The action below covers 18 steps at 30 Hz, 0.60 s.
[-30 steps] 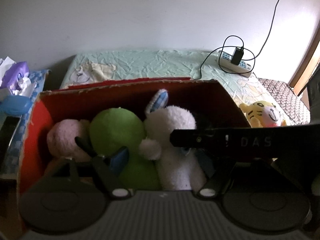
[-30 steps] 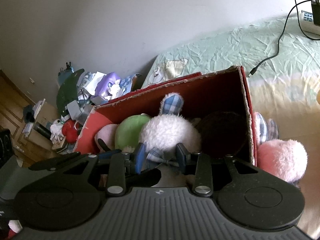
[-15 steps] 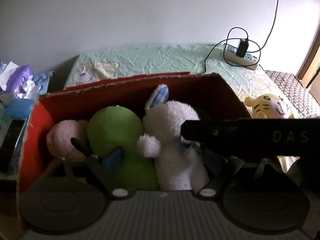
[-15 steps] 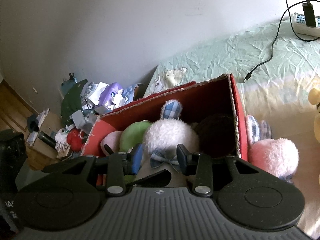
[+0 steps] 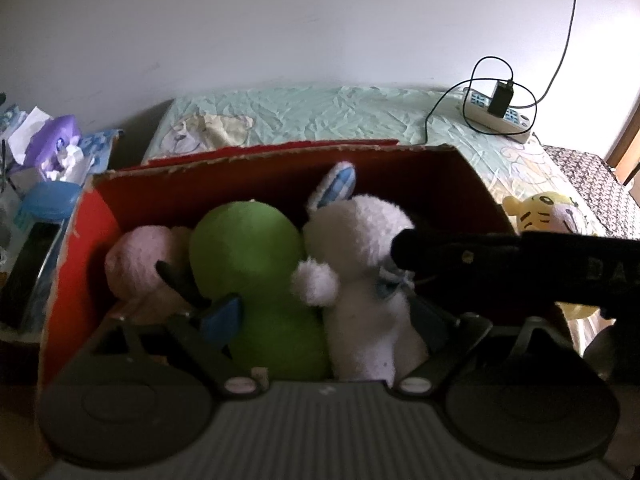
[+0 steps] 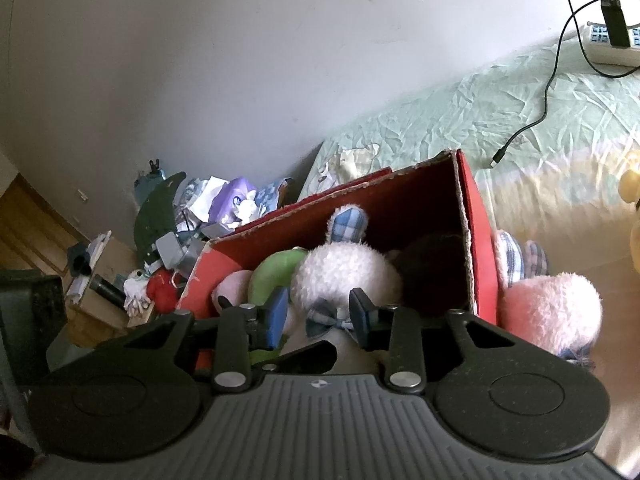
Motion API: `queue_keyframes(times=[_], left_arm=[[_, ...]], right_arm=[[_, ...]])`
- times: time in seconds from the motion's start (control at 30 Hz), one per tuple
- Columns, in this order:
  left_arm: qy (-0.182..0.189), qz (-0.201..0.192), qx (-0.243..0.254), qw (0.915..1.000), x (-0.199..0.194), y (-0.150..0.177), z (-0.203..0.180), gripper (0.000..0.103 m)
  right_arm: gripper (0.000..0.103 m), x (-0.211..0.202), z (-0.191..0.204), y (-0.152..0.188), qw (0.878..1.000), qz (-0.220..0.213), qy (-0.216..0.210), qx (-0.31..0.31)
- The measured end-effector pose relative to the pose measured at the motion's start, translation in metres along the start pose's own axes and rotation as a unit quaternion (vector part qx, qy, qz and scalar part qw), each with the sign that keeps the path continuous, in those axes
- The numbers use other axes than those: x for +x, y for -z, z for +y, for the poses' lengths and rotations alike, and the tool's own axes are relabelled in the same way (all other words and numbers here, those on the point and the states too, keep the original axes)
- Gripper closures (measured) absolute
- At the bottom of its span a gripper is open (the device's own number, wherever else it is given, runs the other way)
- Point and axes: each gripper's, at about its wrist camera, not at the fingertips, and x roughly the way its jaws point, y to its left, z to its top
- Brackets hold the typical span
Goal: Organize objects
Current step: 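Lower the white bunny plush into the red box beside the green bean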
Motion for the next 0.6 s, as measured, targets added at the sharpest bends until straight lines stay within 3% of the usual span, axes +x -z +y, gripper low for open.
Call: queue_keyframes(times=[0.27, 0.6], left_arm=[[-0.008, 0.01, -0.012, 0.9998, 0.0033, 0.0019, 0.007, 0.009], [-0.009, 0.004, -0.009, 0.9999, -0.0031, 0.0014, 0.0048, 0.009]], right_arm=[[0.067, 0.0006, 0.0052, 0.0036, 1.0, 0.005, 0.012, -0.023], [0.066, -0.006, 0.0012, 0.0051, 1.0, 0.008, -0.013, 0.007]])
